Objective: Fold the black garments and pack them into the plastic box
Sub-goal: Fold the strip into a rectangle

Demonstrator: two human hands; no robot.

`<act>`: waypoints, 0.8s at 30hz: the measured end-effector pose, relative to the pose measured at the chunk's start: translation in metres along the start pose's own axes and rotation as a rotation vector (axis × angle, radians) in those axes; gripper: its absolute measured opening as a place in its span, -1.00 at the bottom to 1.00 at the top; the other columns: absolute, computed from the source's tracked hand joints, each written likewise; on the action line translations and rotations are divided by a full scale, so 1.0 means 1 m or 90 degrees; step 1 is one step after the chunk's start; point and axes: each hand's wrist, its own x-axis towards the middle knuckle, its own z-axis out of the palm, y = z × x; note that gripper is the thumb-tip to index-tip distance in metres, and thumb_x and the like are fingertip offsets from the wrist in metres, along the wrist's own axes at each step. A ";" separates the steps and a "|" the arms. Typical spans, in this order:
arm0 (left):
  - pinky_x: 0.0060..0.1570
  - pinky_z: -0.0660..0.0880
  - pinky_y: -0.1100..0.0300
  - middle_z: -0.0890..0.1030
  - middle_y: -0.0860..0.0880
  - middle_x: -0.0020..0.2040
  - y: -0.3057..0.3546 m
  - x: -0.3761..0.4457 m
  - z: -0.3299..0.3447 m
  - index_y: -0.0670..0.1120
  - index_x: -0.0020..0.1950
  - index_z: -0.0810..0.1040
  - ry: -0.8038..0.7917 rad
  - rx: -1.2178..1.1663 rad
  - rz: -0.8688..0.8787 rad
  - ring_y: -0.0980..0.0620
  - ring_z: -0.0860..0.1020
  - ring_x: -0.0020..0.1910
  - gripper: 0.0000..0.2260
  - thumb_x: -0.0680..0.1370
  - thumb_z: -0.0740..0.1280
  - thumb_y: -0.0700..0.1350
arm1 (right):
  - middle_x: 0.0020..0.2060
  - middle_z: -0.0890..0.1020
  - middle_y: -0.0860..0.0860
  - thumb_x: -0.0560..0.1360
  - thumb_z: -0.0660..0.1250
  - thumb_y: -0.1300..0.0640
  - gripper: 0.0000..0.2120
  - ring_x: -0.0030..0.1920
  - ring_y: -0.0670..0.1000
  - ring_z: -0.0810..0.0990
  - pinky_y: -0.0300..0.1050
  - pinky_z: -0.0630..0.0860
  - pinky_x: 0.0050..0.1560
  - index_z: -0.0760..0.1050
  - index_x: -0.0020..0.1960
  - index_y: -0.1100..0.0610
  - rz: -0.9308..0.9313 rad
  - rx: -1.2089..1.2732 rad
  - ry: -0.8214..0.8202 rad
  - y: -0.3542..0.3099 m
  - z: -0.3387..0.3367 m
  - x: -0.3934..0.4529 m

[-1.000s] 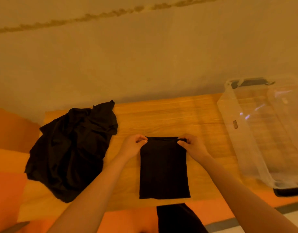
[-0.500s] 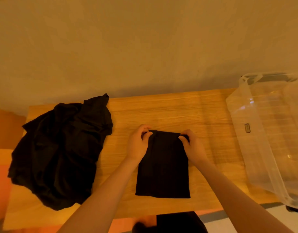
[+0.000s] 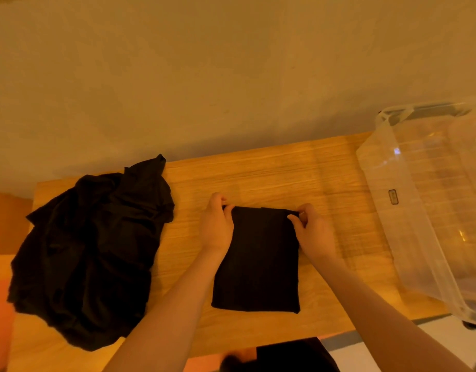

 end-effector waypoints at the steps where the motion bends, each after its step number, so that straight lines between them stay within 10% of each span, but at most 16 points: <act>1: -0.17 0.47 0.19 0.54 -0.12 0.03 -0.001 -0.002 0.000 -0.21 0.14 0.44 0.014 0.016 0.016 -0.01 0.53 -0.10 -0.79 0.55 0.28 -0.16 | -0.39 0.47 -0.07 0.53 0.27 0.05 -0.80 -0.39 -0.05 0.48 -0.15 0.42 -0.41 0.45 0.05 0.17 0.010 -0.010 0.017 0.000 -0.002 -0.001; 4: 0.02 0.45 0.11 0.56 -0.13 0.01 -0.004 -0.018 0.001 -0.19 0.07 0.52 0.084 0.145 0.221 -0.06 0.51 0.00 -0.80 0.54 0.24 -0.11 | -0.19 0.57 0.02 0.53 0.24 0.11 -0.80 -0.20 0.03 0.55 -0.19 0.43 -0.28 0.49 0.08 0.20 -0.125 -0.096 0.122 -0.001 -0.003 -0.007; 8: 0.26 0.33 0.08 0.55 -0.03 0.20 -0.020 -0.058 0.006 -0.07 0.16 0.55 -0.067 0.332 0.448 0.02 0.45 0.22 -0.68 0.52 0.13 -0.03 | 0.18 0.56 0.11 0.52 0.09 0.04 -0.61 0.22 0.05 0.43 -0.05 0.35 0.20 0.47 0.23 0.19 -0.388 -0.300 0.066 0.013 0.019 -0.026; 12: 0.46 0.02 -0.02 0.13 0.00 0.50 -0.038 -0.060 0.004 -0.04 0.48 0.18 -0.158 0.403 0.311 -0.03 0.07 0.49 -0.43 0.53 0.04 0.18 | 0.45 0.21 0.06 0.60 -0.20 -0.17 -0.43 0.46 -0.02 0.07 0.05 -0.04 0.42 0.11 0.47 0.15 -0.331 -0.403 -0.053 0.034 0.027 -0.032; 18: 0.43 -0.30 -0.07 -0.37 0.00 0.44 -0.027 -0.062 -0.006 0.02 0.48 -0.28 -0.240 0.481 0.232 -0.02 -0.38 0.44 -0.28 0.42 -0.22 0.35 | 0.47 0.14 0.08 0.57 -0.28 -0.25 -0.37 0.47 0.01 0.04 0.12 -0.08 0.45 -0.03 0.49 0.12 -0.286 -0.460 -0.089 0.029 0.019 -0.032; 24: 0.42 -0.09 -0.07 0.20 -0.13 0.49 -0.053 -0.119 -0.033 -0.14 0.47 0.15 -0.263 0.506 0.431 -0.07 0.03 0.48 -0.36 0.51 0.04 0.22 | 0.44 0.24 0.09 0.56 -0.24 -0.25 -0.34 0.45 0.06 0.15 0.05 0.02 0.38 0.15 0.44 0.16 -0.405 -0.435 -0.100 0.025 0.004 -0.092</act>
